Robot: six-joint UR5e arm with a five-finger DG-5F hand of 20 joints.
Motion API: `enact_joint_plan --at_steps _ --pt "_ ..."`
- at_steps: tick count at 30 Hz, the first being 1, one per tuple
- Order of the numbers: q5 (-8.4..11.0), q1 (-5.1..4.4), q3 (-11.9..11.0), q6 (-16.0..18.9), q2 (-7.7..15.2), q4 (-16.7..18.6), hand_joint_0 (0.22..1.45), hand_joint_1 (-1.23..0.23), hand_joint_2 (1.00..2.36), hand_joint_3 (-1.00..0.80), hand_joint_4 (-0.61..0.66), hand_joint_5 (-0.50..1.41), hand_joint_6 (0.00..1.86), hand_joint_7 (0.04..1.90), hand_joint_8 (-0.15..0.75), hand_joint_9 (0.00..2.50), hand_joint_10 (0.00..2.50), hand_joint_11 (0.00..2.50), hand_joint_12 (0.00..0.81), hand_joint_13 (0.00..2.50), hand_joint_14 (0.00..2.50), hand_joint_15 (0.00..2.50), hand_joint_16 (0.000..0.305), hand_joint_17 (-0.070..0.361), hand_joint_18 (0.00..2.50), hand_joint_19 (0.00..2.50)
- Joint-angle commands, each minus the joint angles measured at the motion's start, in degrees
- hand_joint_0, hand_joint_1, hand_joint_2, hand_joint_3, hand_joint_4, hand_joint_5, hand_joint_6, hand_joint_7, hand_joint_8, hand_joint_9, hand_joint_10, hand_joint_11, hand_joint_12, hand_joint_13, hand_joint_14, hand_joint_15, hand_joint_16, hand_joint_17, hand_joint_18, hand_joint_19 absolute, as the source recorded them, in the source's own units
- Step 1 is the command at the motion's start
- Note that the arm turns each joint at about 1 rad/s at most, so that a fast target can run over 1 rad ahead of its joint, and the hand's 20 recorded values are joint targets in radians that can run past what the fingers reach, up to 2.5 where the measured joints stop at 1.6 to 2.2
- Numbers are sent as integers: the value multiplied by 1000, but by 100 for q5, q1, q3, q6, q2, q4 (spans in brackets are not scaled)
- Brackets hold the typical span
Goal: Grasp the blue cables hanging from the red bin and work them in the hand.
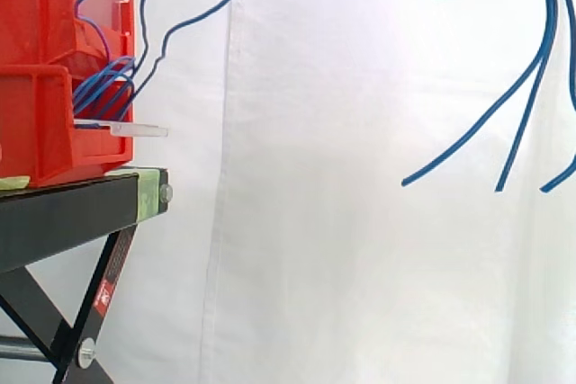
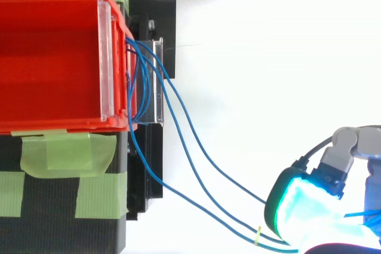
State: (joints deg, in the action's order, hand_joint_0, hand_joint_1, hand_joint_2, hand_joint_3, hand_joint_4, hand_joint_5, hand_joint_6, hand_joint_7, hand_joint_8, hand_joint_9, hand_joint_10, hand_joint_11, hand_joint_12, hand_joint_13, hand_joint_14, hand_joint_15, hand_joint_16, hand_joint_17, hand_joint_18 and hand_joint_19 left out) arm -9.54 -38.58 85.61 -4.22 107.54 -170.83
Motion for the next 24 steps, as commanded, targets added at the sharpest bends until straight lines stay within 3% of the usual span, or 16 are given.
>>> enact_joint_plan --at_steps 1,24 --pt "-4 -1 0 9 -5 -12 903 -645 1025 -371 273 333 783 1350 462 589 2500 2500 472 940 2500 1339 54 121 1567 1299" --pt "5 8 0 -141 4 -12 905 -643 1024 -370 272 323 815 1322 460 578 2500 2500 478 935 2500 1345 53 120 1555 1287"
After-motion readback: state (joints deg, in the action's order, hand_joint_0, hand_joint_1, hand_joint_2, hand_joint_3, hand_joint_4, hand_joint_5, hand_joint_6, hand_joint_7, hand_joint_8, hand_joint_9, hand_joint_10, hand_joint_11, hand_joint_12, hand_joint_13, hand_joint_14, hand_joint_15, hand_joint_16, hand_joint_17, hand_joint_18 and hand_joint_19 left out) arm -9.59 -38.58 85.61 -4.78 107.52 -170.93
